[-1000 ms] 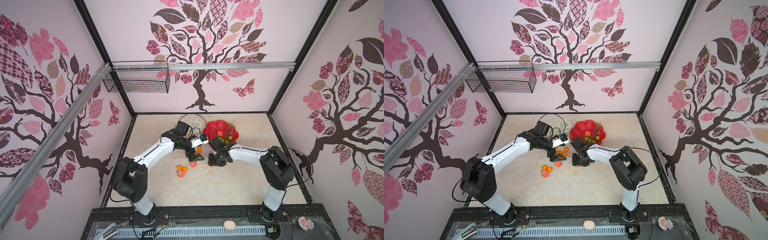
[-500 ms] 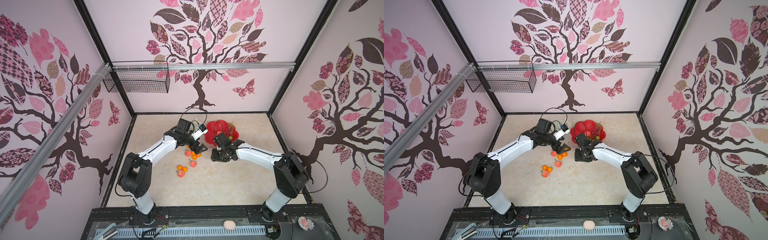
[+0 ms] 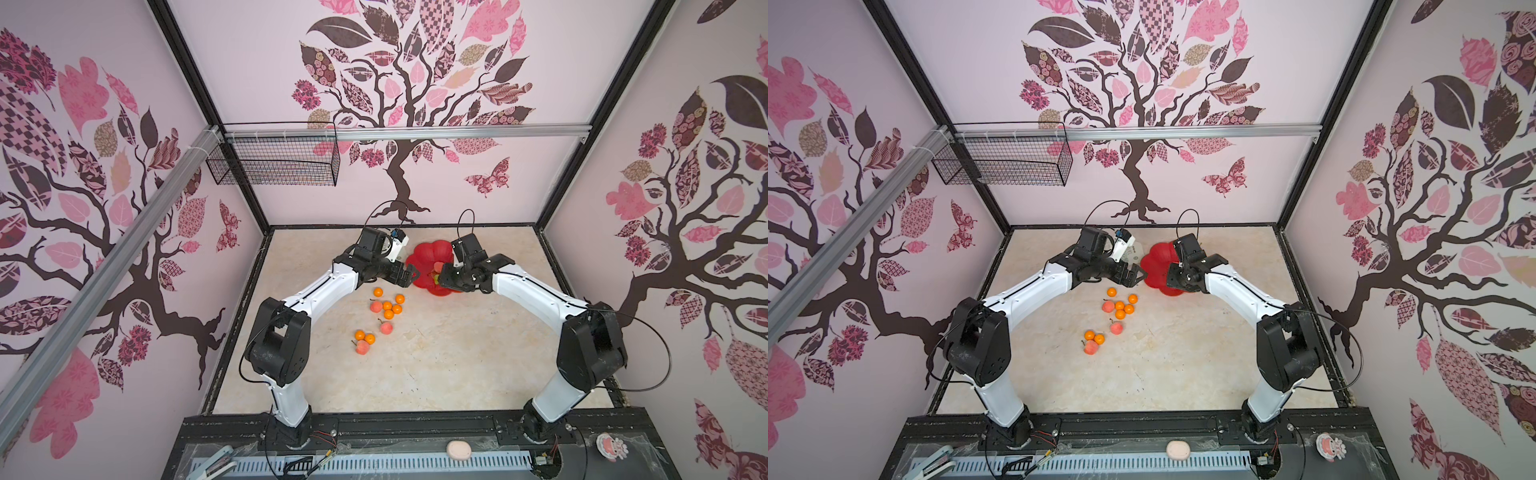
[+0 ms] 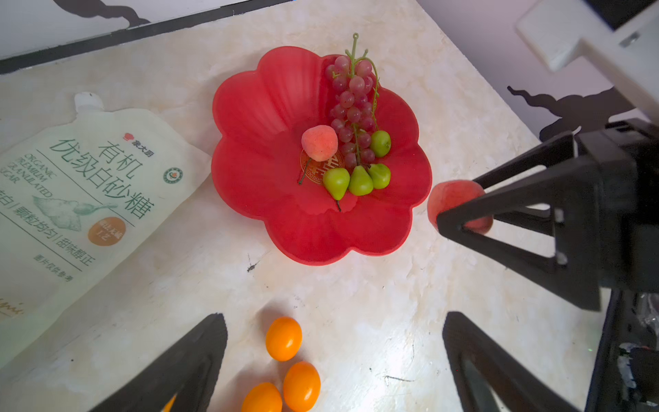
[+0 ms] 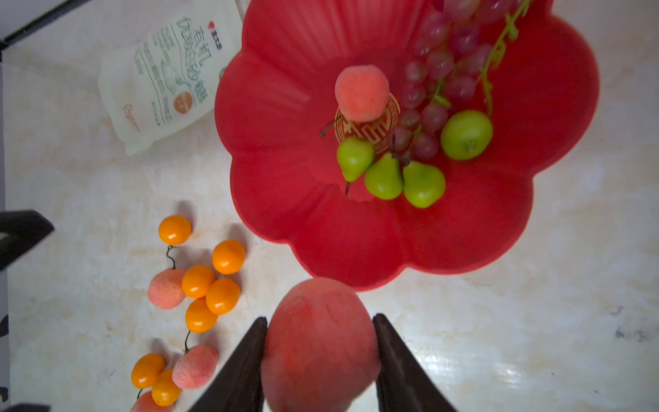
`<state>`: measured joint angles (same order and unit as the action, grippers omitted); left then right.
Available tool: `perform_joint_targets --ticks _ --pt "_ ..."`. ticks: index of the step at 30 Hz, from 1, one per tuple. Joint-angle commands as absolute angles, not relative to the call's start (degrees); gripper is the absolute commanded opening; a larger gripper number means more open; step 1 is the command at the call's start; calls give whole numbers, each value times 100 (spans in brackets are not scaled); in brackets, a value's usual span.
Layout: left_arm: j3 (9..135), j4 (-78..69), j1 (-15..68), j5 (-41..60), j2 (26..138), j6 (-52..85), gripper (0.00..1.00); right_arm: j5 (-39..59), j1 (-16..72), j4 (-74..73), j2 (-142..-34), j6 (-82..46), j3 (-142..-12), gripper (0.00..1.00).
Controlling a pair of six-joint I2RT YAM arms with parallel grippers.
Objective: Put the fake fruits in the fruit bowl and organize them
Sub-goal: 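Lift the pink peach and carry it over the red bowl with the right gripper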
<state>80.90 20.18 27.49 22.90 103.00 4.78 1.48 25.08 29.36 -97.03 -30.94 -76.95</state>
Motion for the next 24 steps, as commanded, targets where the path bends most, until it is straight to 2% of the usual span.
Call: perform_joint_targets --ticks 1,9,19,24 --pt "8325 1557 2667 2425 10443 1287 99 65 2389 3048 -10202 -2898 -8197 47" --pt "8139 810 2264 2836 10661 2547 98 -109 2175 3218 -11136 -2751 -9297 47" --pt "7847 -120 2259 3259 10769 3303 99 -358 1969 3394 -12393 -2707 -10588 48" --pt "7791 -89 2325 3071 10744 3167 99 -509 1920 3600 -12899 -2813 -11143 49"
